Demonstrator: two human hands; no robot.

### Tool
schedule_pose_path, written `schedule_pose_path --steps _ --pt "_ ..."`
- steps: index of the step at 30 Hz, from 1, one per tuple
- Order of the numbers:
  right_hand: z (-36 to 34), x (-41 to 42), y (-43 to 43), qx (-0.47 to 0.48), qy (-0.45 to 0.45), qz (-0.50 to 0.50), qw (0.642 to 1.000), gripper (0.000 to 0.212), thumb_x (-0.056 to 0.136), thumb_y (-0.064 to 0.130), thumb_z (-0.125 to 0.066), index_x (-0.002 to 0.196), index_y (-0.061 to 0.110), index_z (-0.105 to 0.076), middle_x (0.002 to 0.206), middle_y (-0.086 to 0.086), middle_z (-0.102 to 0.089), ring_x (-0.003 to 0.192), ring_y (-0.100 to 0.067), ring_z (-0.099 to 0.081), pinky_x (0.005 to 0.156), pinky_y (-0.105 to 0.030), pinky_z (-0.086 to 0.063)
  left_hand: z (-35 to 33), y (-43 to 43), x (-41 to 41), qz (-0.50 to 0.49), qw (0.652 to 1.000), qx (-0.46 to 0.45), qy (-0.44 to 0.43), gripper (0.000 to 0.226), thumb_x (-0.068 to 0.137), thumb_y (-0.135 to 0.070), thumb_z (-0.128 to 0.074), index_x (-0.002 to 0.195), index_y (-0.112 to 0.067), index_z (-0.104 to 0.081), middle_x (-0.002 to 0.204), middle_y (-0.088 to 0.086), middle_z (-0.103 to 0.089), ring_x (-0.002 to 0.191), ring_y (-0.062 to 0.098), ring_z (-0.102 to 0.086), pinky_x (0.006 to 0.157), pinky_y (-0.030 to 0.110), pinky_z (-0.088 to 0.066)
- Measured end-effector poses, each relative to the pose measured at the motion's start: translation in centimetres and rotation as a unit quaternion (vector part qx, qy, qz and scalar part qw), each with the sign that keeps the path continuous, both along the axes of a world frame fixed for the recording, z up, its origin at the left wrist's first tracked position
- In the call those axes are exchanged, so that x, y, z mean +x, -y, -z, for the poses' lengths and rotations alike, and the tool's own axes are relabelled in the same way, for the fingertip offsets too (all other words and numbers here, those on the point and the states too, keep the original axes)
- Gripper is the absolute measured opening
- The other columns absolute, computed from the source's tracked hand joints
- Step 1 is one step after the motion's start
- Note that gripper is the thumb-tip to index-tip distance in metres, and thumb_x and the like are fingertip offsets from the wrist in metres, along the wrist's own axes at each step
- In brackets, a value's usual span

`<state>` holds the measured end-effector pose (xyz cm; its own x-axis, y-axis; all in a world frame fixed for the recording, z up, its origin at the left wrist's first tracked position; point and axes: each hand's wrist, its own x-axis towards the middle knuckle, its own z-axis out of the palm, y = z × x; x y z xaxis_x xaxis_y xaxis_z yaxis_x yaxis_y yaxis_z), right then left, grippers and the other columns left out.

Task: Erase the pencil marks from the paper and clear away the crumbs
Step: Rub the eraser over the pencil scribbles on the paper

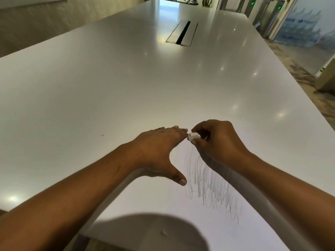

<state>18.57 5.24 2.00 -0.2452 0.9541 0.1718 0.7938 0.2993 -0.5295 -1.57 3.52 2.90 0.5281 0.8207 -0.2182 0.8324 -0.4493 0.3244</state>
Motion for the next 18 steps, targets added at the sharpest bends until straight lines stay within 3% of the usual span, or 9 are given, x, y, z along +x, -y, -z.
schedule_pose_path --steps 3,7,12,15,18 --pt "-0.3 -0.3 0.3 0.011 0.023 -0.031 0.999 0.010 0.085 0.026 -0.076 0.094 0.022 -0.076 0.087 0.007 -0.070 0.076 -0.006 -0.063 0.071 -0.024 -0.053 0.2 -0.2 0.0 -0.016 1.000 -0.018 -0.010 0.139 0.054 -0.076 -0.080 0.156 -0.038 0.006 0.164 -0.018 -0.009 0.150 0.014 -0.015 0.115 0.031 -0.023" --pt "-0.5 -0.9 1.3 -0.009 0.048 -0.096 0.994 0.006 0.087 0.025 -0.073 0.092 0.025 -0.077 0.085 0.010 -0.065 0.074 -0.006 -0.060 0.067 -0.021 -0.048 -0.4 -0.2 0.5 -0.026 0.999 -0.026 -0.012 0.154 0.050 -0.072 -0.085 0.150 -0.035 0.027 0.160 -0.023 -0.020 0.141 0.014 -0.036 0.097 0.025 -0.035" --pt "-0.3 -0.5 -1.4 0.021 0.072 -0.007 0.997 0.013 0.090 0.029 -0.069 0.094 0.021 -0.077 0.083 0.005 -0.064 0.074 -0.011 -0.058 0.061 -0.015 -0.035 -1.3 -0.1 1.2 -0.034 0.998 -0.021 -0.054 0.153 0.053 -0.071 -0.084 0.151 -0.033 0.027 0.162 -0.012 -0.024 0.135 0.019 -0.045 0.095 0.028 -0.040" --pt "-0.5 -0.7 0.0 -0.002 0.089 -0.063 0.994 0.011 0.090 0.030 -0.066 0.091 0.026 -0.077 0.083 0.010 -0.064 0.076 -0.009 -0.059 0.064 -0.020 -0.042 -1.5 -0.1 1.5 -0.028 0.997 -0.018 -0.073 0.153 0.052 -0.073 -0.083 0.152 -0.031 0.025 0.159 -0.011 -0.030 0.130 0.018 -0.049 0.090 0.027 -0.043" --pt "-0.8 -0.6 1.4 0.017 0.140 -0.097 0.985 0.013 0.090 0.037 -0.063 0.093 0.033 -0.075 0.085 0.012 -0.062 0.082 -0.010 -0.056 0.066 -0.030 -0.048 -1.7 -0.2 1.7 -0.019 0.996 -0.017 -0.090 0.153 0.052 -0.073 -0.083 0.152 -0.029 0.024 0.157 -0.012 -0.032 0.128 0.016 -0.050 0.095 0.033 -0.047"
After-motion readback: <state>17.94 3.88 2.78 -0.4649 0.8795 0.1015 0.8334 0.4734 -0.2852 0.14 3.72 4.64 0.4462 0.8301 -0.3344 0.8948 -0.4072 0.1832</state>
